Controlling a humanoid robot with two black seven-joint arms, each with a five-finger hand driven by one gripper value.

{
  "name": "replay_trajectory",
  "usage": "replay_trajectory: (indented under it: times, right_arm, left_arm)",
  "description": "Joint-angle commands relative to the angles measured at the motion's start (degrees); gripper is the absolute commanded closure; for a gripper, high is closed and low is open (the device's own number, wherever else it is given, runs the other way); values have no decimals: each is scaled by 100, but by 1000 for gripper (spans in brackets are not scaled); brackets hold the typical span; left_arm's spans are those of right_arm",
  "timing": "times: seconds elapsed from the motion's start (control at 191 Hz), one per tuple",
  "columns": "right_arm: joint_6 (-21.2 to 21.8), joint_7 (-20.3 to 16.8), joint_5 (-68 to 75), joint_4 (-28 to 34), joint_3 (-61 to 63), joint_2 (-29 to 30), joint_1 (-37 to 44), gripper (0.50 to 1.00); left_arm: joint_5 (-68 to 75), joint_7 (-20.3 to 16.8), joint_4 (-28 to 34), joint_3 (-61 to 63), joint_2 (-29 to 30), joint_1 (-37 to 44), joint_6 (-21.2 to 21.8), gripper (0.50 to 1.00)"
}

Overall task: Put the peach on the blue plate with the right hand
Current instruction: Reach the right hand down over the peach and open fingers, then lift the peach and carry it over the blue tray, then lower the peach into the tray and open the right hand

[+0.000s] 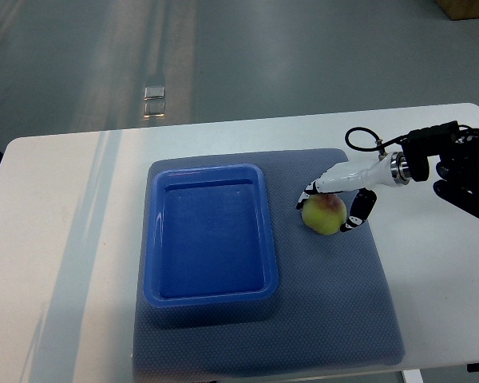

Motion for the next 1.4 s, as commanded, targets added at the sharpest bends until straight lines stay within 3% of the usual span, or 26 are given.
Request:
replay_trajectory:
  times: [0.0,0.016,0.021,0.063,0.387,0.512,0.732,0.784,0.789,0.826,0.889,0.967,1.114,1.166,1.171,1.218,1.26,1.396]
  right_arm:
    - [-7,-20,-8,-11,6,2,15,867]
    - [-7,-20,-8,-11,6,2,15,867]
    - [-16,-20,-8,-11,15,2,24,954]
    - [-16,-20,-8,-11,23,2,33,977]
    - [54,-29,211,-20,129,230,472,975]
    - [81,-222,791,-152,120,704,753,967]
    - [11,-231,844,-819,120,1715,929,961]
    - [10,-231,844,-820,120,1716,929,961]
    - [10,-231,844,-1003,111,1994,938,953]
    - [2,-231,844,-1145,102,2207,938,938]
    - [-7,-231,835,-1312,85,2401,938,916]
    - [-7,-240,827,-1540,76,2665,929,842]
    - [-16,-310,818,-1716,32,2788,894,714]
    - [-16,-310,818,-1716,32,2788,894,713]
    - [-7,-319,783,-1734,15,2788,868,671]
    - [-7,-319,774,-1743,15,2788,868,642]
    - [2,-319,765,-1734,15,2788,868,570]
    - [2,-310,747,-1734,15,2788,868,566]
  left_arm:
    - [0,0,-8,0,0,-3,0,500]
    - [0,0,-8,0,0,-3,0,500]
    - [0,0,-8,0,0,-3,0,500]
    - [0,0,1,0,0,-3,0,500]
    - [0,0,-8,0,0,-3,0,500]
    - [0,0,1,0,0,6,0,500]
    - [-9,0,19,0,0,6,8,500]
    - [-9,0,19,0,0,6,8,500]
    - [-9,0,19,-9,0,6,8,500]
    - [-9,0,19,-9,0,6,17,500]
    - [-9,0,19,-9,0,15,17,500]
    - [-9,0,19,-9,0,15,17,500]
    - [-9,0,19,-9,0,15,17,500]
    - [-9,0,19,-9,0,15,17,500]
    - [-9,0,19,-9,0,15,17,500]
    - [-9,0,19,-9,0,15,17,500]
    - [-8,0,19,-9,0,15,17,500]
    - [0,0,1,-9,0,15,17,500]
